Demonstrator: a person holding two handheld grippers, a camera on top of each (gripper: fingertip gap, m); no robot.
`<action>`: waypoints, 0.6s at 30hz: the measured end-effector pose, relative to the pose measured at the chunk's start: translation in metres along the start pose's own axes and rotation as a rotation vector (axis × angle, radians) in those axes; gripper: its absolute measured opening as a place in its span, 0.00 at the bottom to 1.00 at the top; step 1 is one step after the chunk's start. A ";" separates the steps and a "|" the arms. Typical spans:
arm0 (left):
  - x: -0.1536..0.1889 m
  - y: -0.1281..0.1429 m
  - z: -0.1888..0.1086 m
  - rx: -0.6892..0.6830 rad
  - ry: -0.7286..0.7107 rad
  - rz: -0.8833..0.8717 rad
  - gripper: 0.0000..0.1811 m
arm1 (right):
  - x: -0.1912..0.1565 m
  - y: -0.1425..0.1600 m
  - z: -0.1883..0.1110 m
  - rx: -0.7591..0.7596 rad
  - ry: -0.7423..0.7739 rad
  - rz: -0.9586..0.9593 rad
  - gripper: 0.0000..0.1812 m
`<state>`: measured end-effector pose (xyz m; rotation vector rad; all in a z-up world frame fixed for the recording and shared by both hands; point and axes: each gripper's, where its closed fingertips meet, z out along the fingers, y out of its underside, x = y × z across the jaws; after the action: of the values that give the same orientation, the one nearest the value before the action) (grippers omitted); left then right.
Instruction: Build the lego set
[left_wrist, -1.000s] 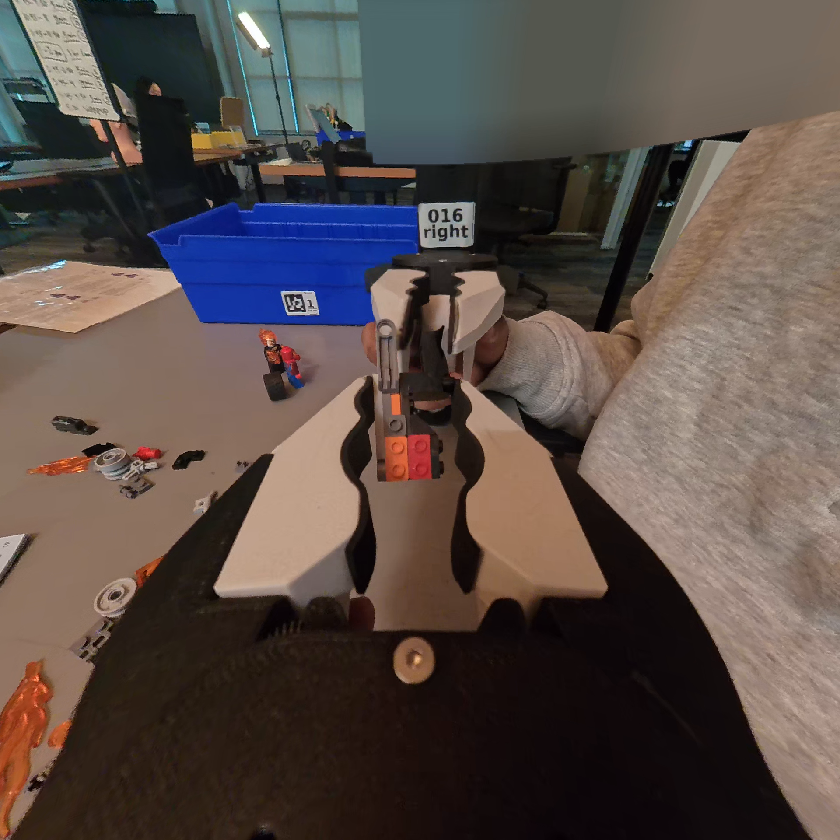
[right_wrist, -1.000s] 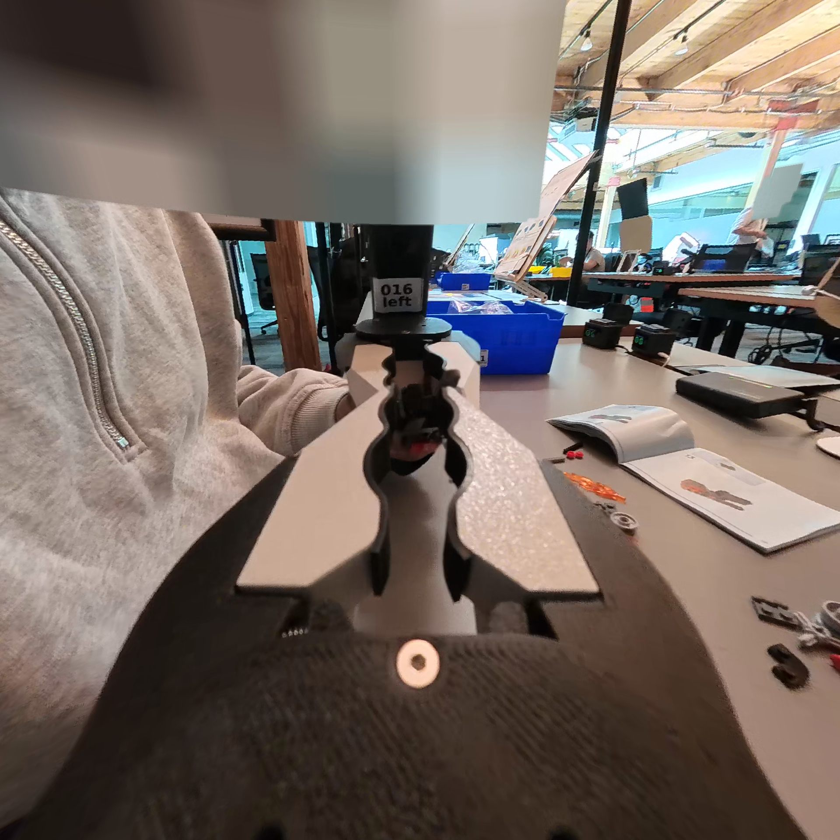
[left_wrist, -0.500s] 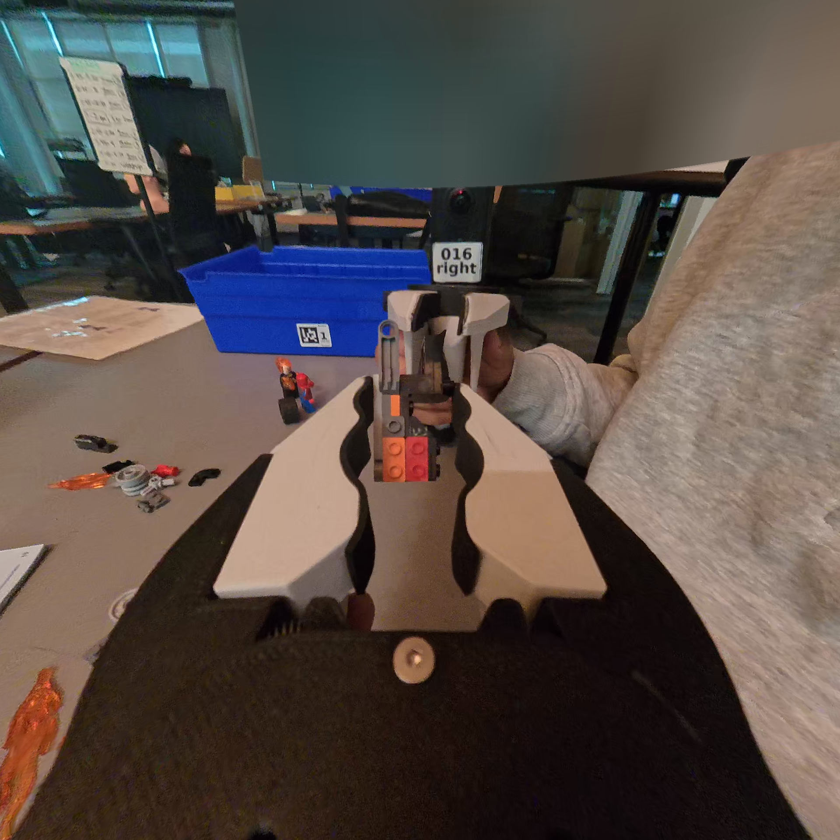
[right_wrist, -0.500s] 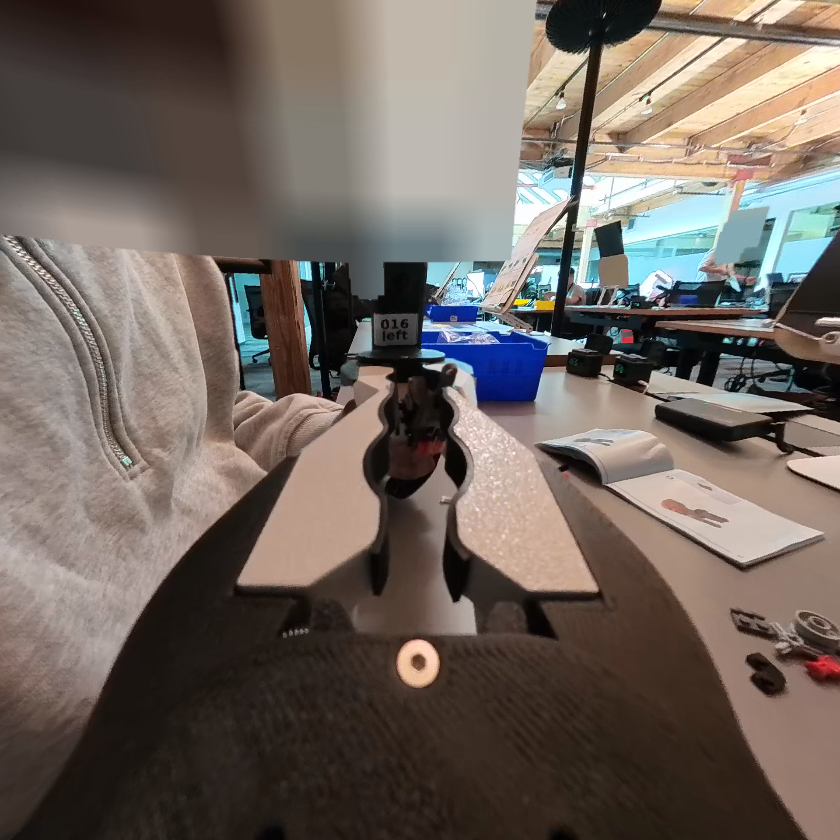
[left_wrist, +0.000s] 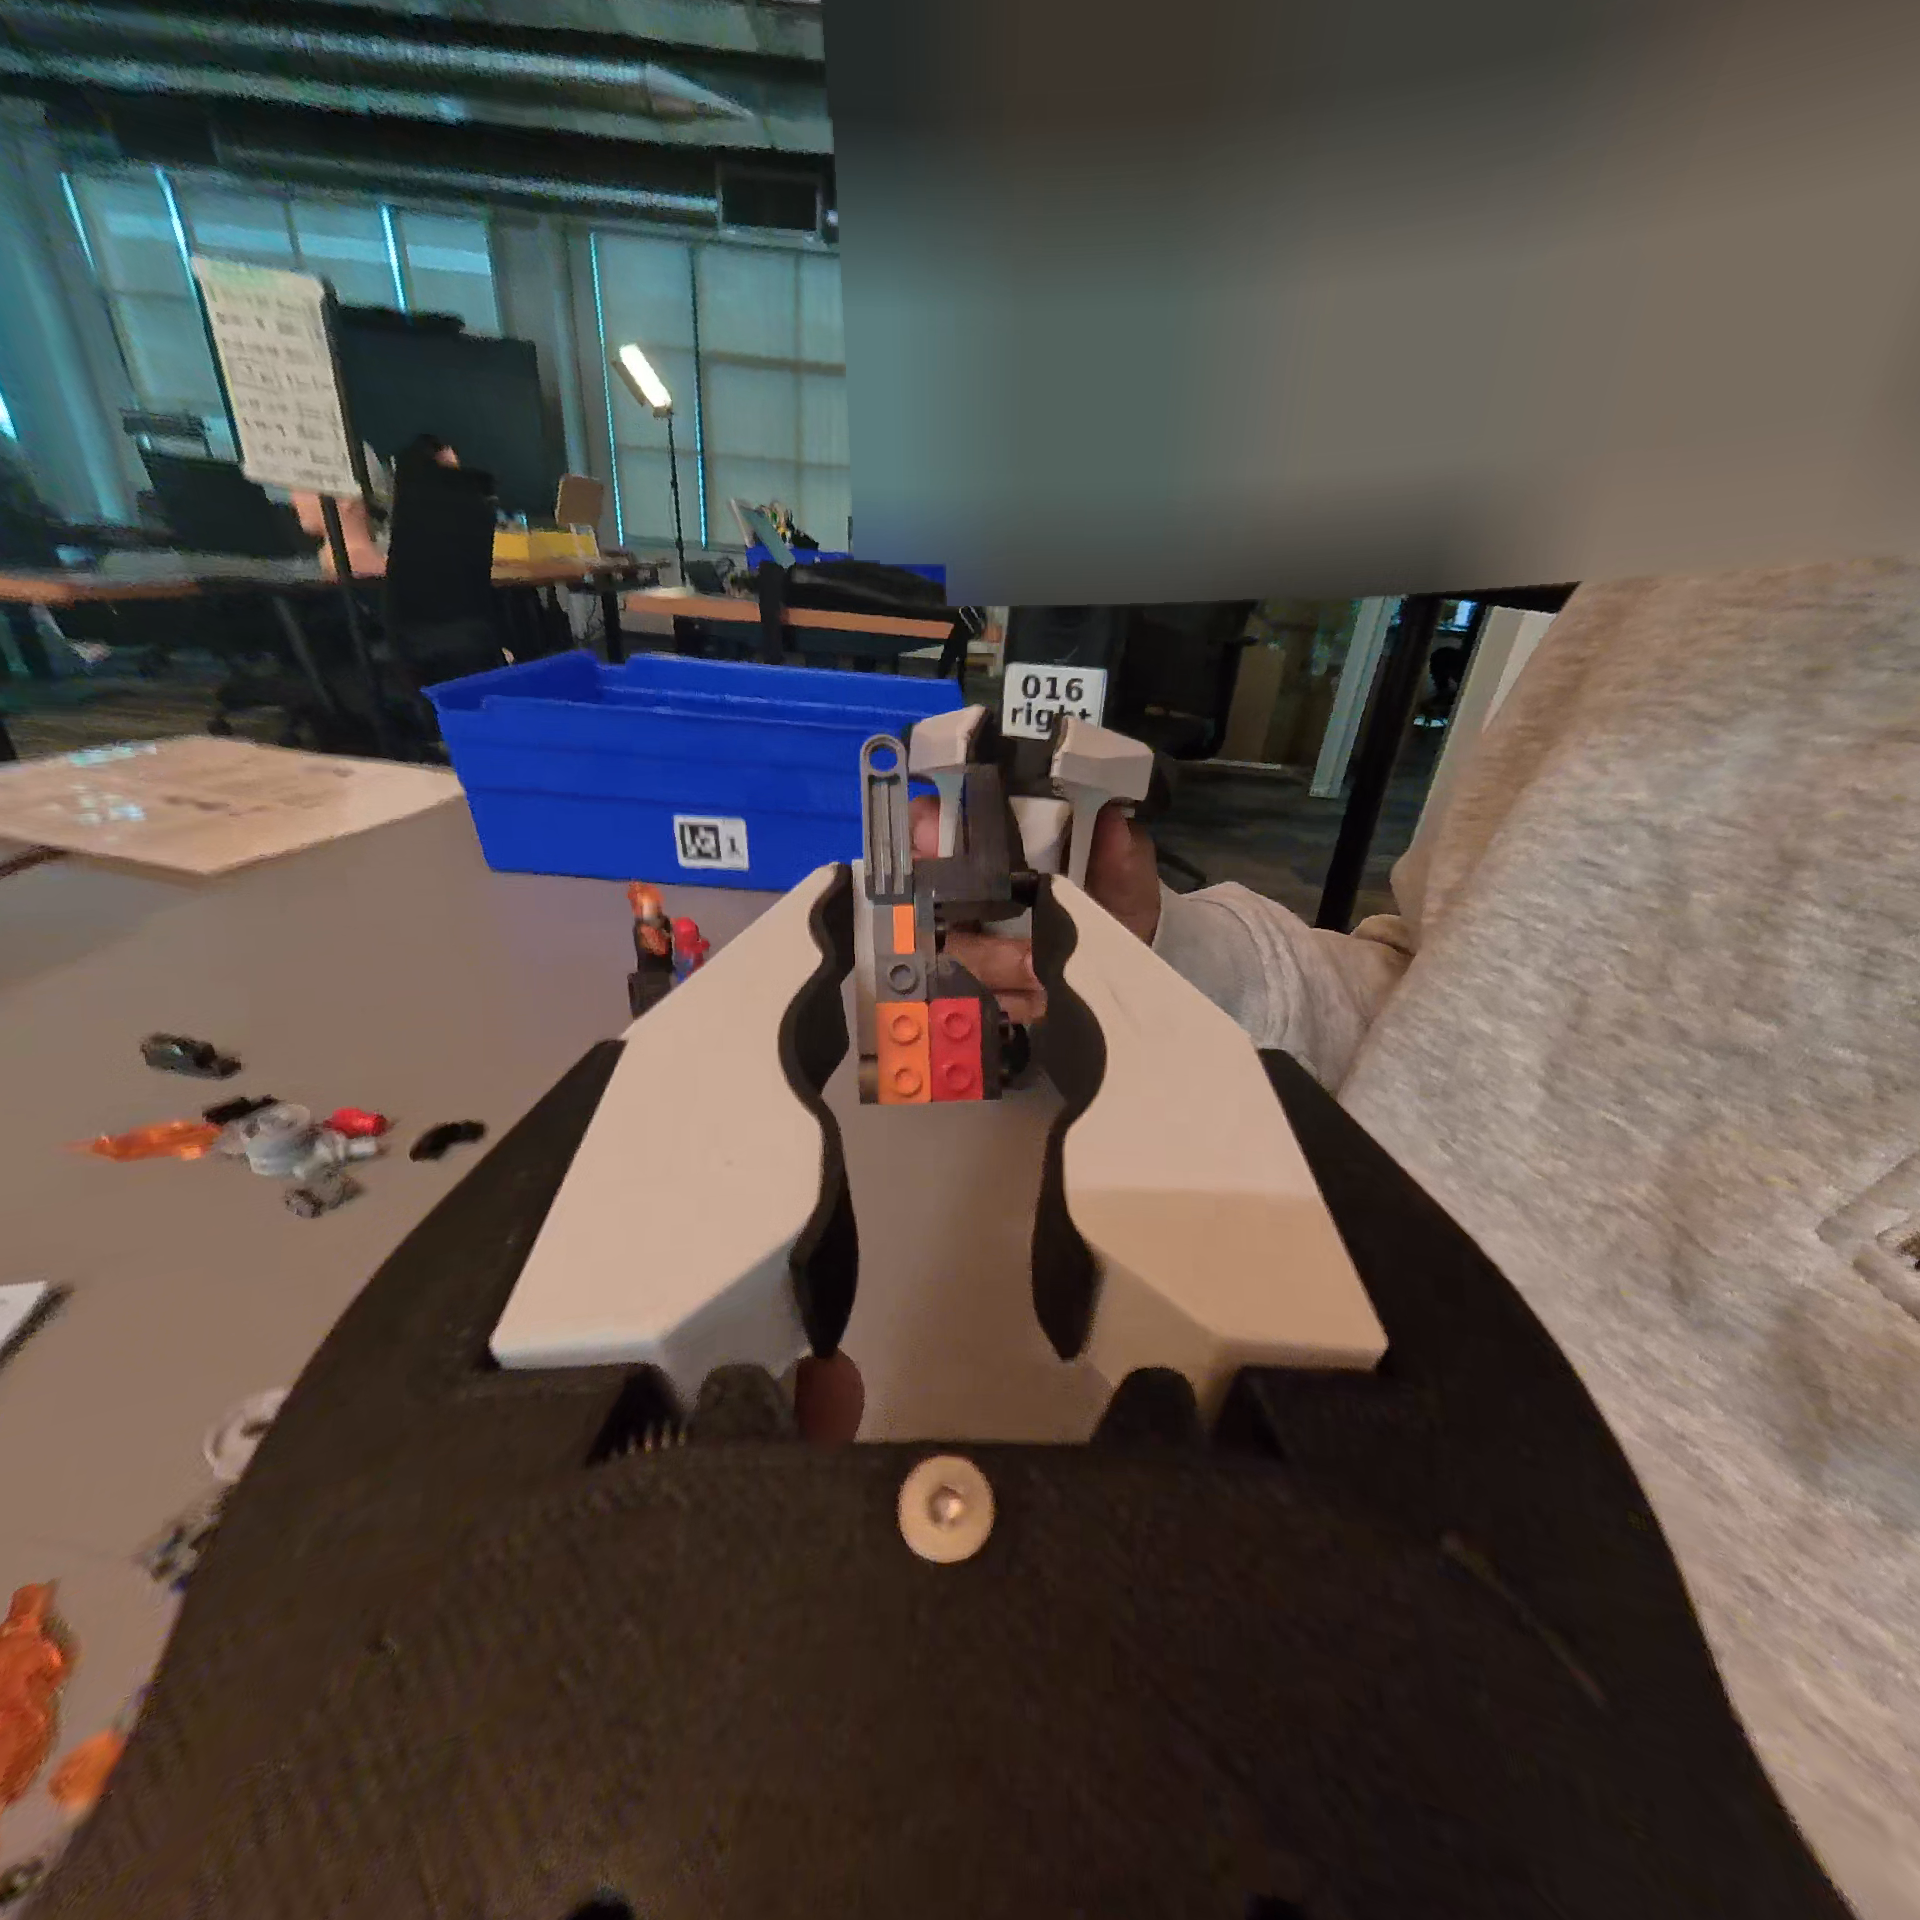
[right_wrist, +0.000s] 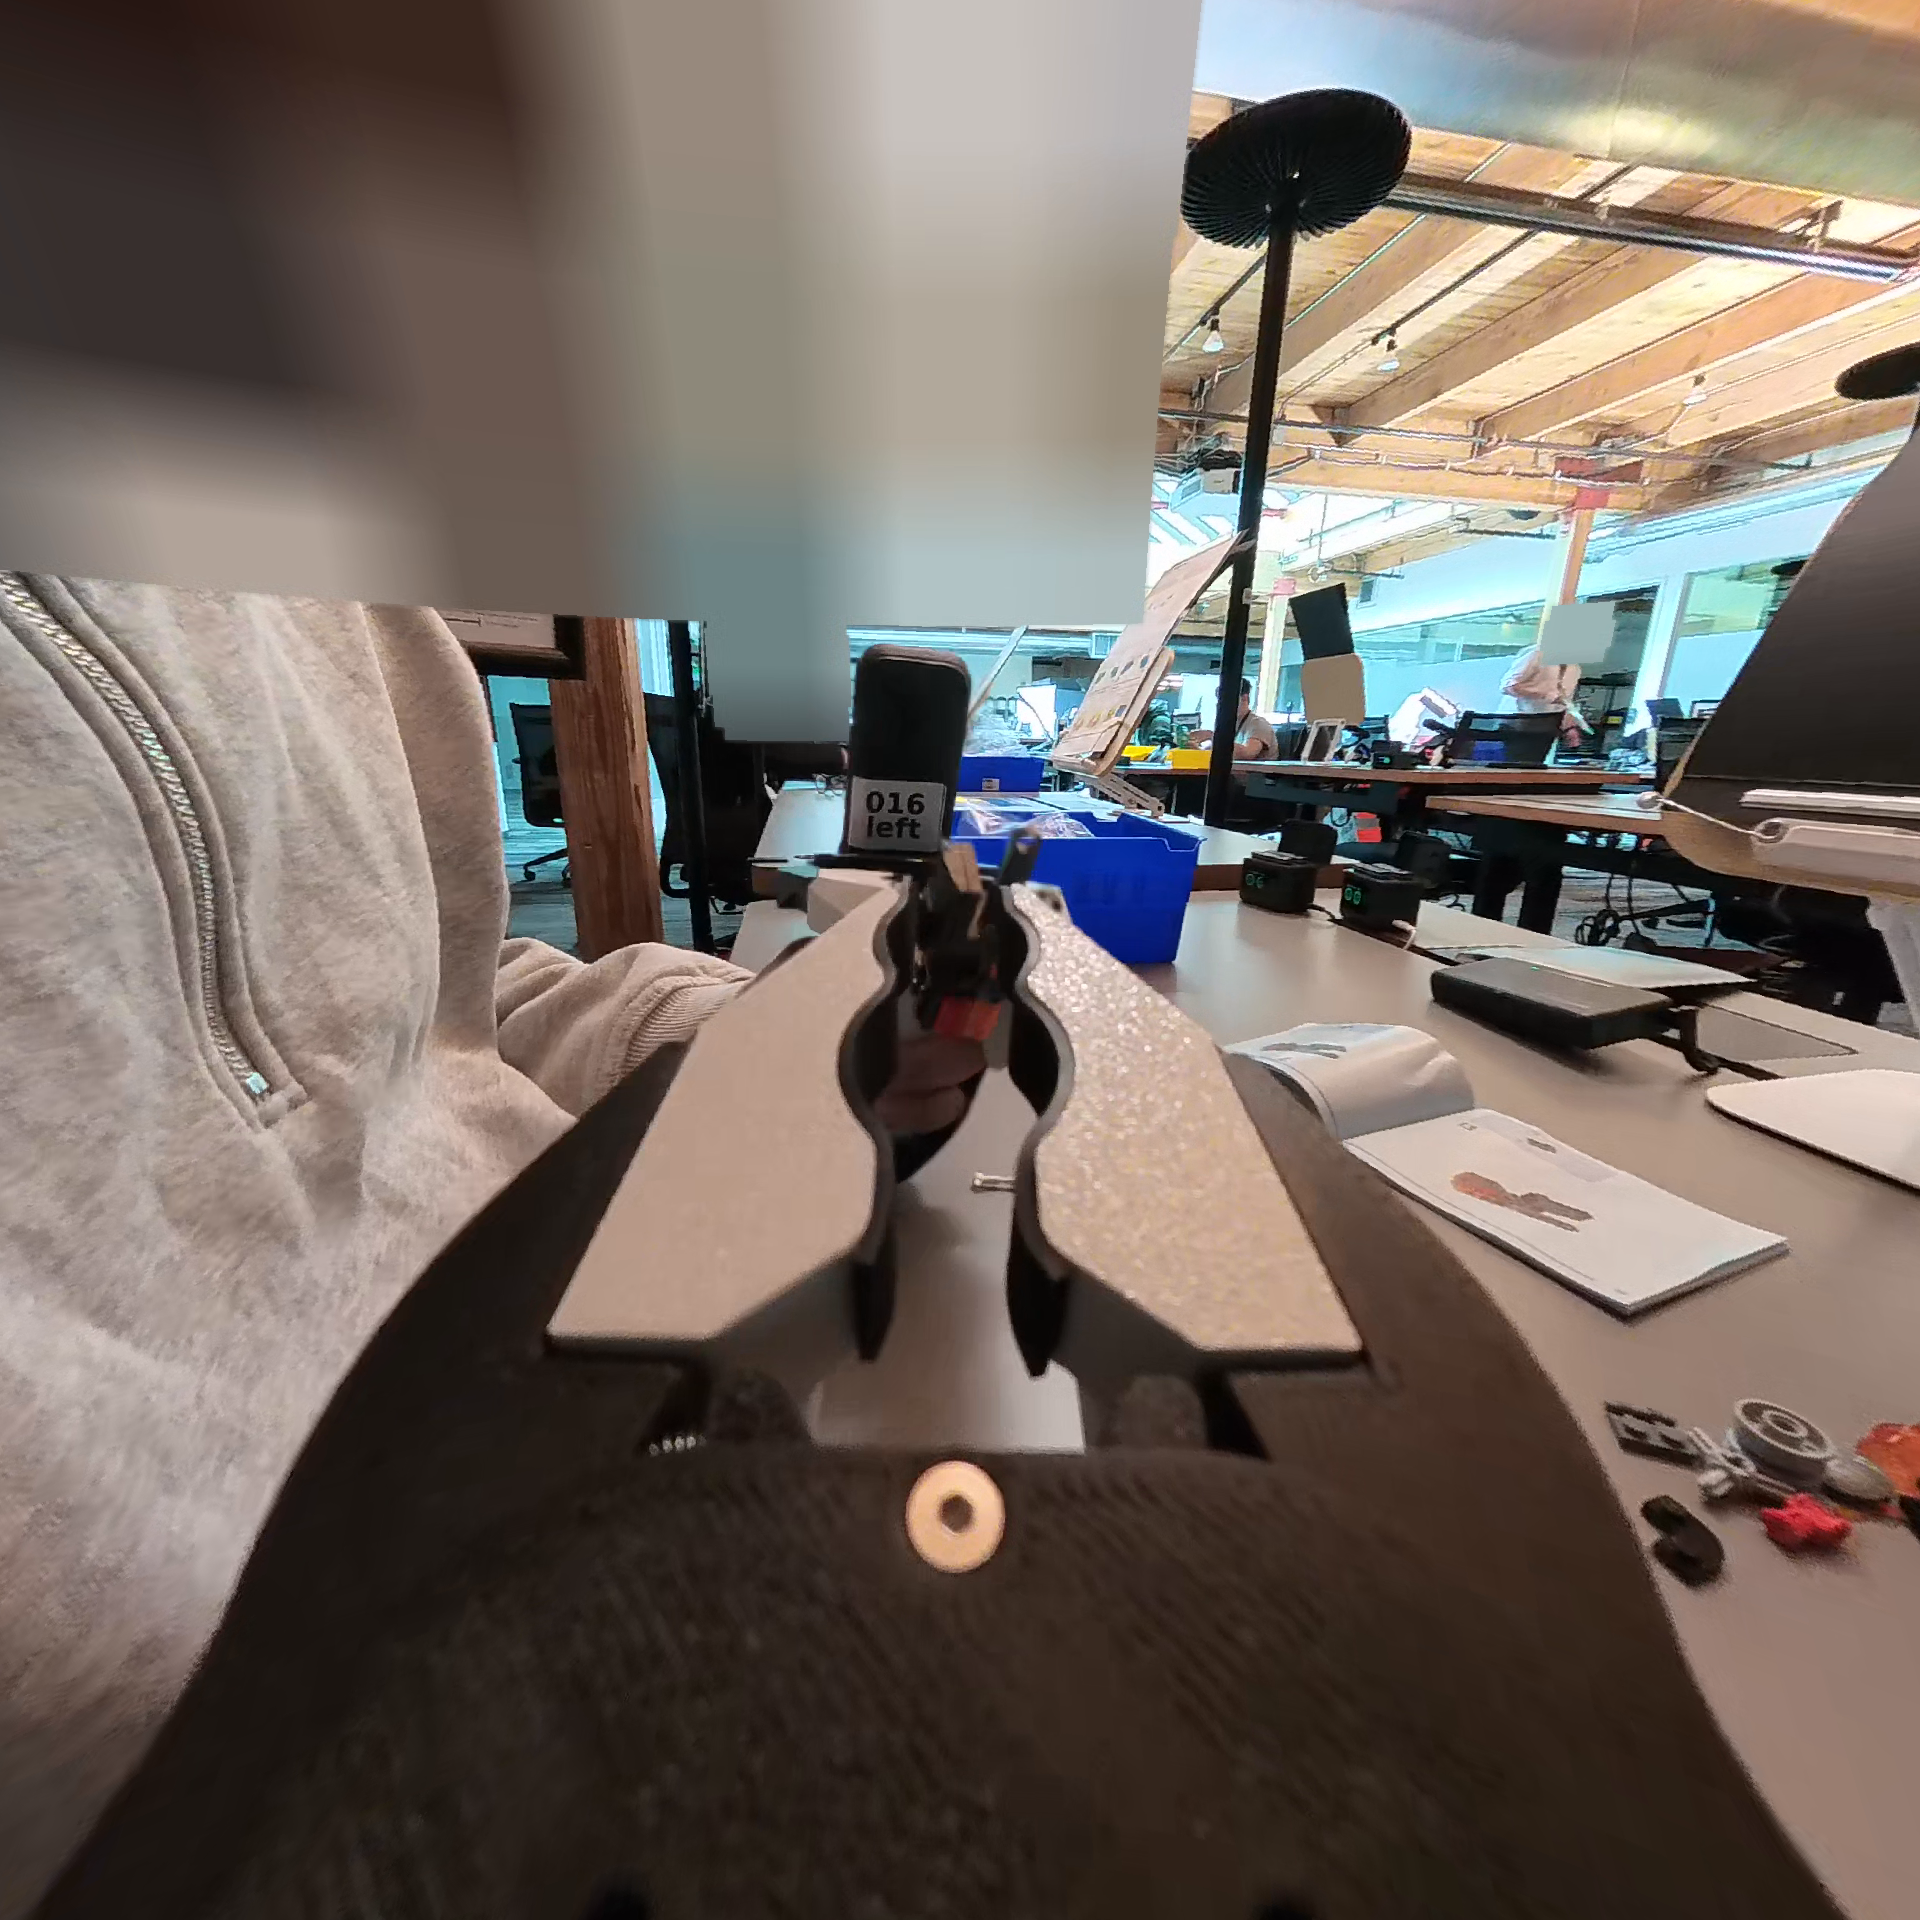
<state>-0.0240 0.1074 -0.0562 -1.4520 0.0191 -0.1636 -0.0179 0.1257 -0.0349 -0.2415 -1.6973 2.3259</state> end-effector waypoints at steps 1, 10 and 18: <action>-0.002 0.004 0.000 -0.029 -0.005 -0.039 0.18 | 0.000 0.001 0.001 -0.002 0.006 -0.005 0.06; -0.011 0.024 0.000 -0.123 0.062 -0.393 0.19 | 0.005 0.023 0.013 -0.108 0.042 -0.028 0.07; -0.007 0.036 0.006 -0.200 0.053 -0.340 0.19 | 0.011 0.029 0.019 -0.143 0.075 -0.033 0.05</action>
<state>-0.0268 0.1178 -0.0922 -1.6424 -0.1734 -0.4899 -0.0371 0.1032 -0.0568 -0.3204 -1.8181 2.1466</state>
